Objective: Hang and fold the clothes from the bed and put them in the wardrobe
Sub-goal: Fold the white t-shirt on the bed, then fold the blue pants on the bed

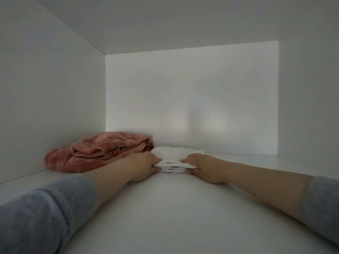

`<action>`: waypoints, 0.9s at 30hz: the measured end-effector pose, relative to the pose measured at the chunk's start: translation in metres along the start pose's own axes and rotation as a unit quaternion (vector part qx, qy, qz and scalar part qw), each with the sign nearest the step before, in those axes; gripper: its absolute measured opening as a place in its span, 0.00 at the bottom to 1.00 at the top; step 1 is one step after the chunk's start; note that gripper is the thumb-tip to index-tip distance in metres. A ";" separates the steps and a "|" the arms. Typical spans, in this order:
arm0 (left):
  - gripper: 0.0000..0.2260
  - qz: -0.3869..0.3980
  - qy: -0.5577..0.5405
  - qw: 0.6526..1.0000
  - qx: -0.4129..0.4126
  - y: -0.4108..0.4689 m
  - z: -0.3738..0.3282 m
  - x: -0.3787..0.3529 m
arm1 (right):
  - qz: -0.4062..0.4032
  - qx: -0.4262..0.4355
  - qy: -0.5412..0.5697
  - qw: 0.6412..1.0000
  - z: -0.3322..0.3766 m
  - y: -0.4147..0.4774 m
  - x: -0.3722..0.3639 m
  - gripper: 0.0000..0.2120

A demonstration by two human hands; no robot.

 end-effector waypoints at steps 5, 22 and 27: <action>0.18 -0.021 0.036 0.999 0.021 -0.008 -0.001 0.001 | -0.045 -0.056 -0.048 0.996 -0.003 -0.011 0.006 0.27; 0.11 -0.199 -0.435 0.874 -0.080 -0.169 -0.119 0.097 | -0.313 -0.191 0.055 0.929 0.137 -0.302 0.069 0.22; 0.06 -0.185 -0.551 0.795 -0.175 -0.249 -0.195 0.123 | -0.402 -0.239 0.083 0.880 0.192 -0.422 0.067 0.18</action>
Point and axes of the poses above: each hand's wrist, its own y-axis towards the middle knuckle, its own x-axis out of the back of the hand, z = x × y, the point moved 8 cm from there along y, towards the middle knuckle, and after that the axes turned 6 degrees about y, right-handed, at the moved point
